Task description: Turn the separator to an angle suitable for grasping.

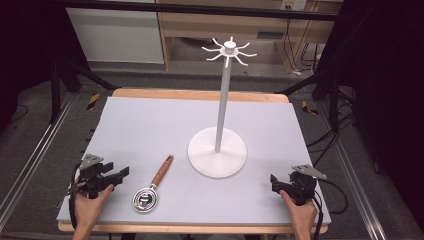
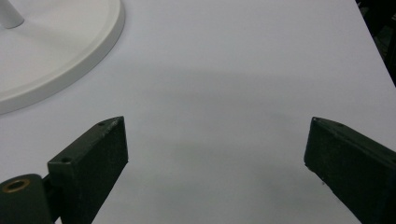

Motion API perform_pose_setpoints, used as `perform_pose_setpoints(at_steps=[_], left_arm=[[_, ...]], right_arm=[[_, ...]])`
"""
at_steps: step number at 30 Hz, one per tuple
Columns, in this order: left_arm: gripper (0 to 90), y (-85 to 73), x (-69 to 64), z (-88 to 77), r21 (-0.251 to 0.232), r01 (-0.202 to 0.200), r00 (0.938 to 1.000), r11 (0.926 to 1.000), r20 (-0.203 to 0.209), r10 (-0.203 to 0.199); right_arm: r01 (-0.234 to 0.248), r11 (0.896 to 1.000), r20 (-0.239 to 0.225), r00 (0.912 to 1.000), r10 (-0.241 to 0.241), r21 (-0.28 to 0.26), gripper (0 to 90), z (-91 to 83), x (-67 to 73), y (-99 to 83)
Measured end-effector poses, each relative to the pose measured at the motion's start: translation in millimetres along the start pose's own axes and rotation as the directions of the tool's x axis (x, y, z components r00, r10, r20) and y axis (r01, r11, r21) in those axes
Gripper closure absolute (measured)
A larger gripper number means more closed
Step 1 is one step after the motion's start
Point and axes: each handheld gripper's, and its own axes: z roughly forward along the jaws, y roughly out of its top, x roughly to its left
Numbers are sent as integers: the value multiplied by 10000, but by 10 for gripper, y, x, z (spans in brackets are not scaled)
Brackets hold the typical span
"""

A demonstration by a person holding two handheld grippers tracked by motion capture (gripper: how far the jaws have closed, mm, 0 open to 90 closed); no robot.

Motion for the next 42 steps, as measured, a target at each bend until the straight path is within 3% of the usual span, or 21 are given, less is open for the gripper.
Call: perform_pose_setpoints(at_steps=[17,20,32,42], left_arm=[[353,97,-211,-79,59,-675,9972,9977,328,673],[354,117,-224,-85,57,-651,9969,9979,445,648],[376,256,-359,-58,171,-1172,9898,9930,842,1154],[376,338,-529,49,570,-1564,9833,9860,1026,1500]], right_arm=[[328,9993,-296,9990,-332,-159,51,-21,88,3],[360,9993,-393,9986,-366,-134,52,-19,97,6],[238,9997,-363,9991,-237,23,56,-36,76,-14],[289,9995,-386,9988,-284,117,59,-27,76,-15]])
